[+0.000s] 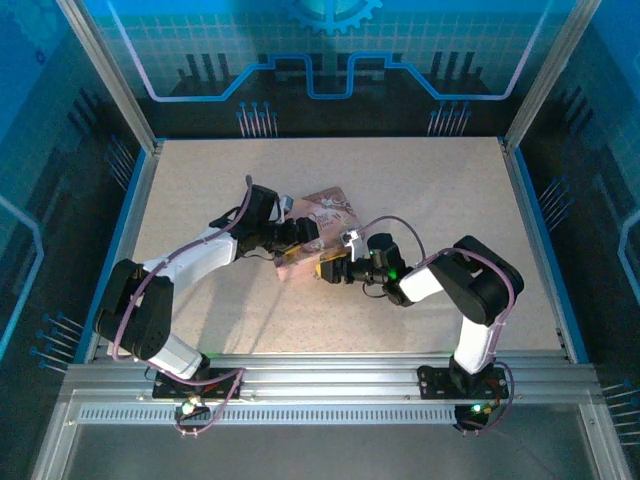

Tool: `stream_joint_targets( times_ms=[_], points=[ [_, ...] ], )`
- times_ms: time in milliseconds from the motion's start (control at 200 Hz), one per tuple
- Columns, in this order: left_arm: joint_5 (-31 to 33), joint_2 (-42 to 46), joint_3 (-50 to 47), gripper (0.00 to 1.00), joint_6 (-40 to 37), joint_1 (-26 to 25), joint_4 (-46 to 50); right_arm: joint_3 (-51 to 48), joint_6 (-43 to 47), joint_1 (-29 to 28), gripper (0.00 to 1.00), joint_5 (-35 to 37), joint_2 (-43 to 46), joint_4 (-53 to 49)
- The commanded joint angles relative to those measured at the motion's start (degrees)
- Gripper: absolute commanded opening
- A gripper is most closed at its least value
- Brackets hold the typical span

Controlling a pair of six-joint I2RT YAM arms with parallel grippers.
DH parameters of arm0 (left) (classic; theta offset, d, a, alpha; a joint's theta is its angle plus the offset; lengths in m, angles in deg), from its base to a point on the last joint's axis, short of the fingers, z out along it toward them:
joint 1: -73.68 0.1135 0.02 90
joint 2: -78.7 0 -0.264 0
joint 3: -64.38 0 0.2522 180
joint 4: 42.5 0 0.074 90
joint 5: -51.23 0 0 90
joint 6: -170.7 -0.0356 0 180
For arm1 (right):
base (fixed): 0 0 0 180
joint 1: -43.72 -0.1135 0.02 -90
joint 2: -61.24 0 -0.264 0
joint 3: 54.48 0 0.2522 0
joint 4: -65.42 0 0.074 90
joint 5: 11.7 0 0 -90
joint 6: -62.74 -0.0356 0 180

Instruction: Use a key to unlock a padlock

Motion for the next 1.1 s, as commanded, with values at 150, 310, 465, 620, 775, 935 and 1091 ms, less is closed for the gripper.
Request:
stream_joint_targets(
  times_ms=[150, 310, 465, 620, 775, 935, 1091],
  points=[
    [0.39, -1.48, -1.46, 0.70, 0.59, -0.40, 0.07, 1.12, 1.01, -0.77, 0.55, -1.96, -1.61, 4.71],
    [0.40, -1.49, -1.49, 0.70, 0.83, -0.35, 0.00, 1.01, 0.92, -0.71, 0.53, -2.23, -2.65, 6.50],
    [0.46, -1.40, -1.61, 0.70, 0.90, -0.32, 0.07, 0.98, 0.84, -0.68, 0.52, -2.50, -3.38, 8.72],
    [0.46, -1.46, -1.89, 0.70, 1.12, -0.38, -0.10, 0.78, 0.57, -0.72, 0.51, -2.60, -3.91, 10.72],
    [0.71, -1.27, -2.18, 0.70, 1.21, -0.34, -0.11, 0.26, 0.67, -0.75, 0.47, -2.07, -4.17, 11.27],
    [0.94, -1.06, -2.42, 0.69, 1.28, -0.37, -0.18, 0.07, 0.52, -0.70, 0.41, -1.73, -4.46, 11.21],
    [0.90, -0.97, -2.50, 0.69, 1.44, -0.36, -0.20, 0.05, 0.66, -0.70, 0.34, -1.09, -4.46, 10.13]
  ],
)
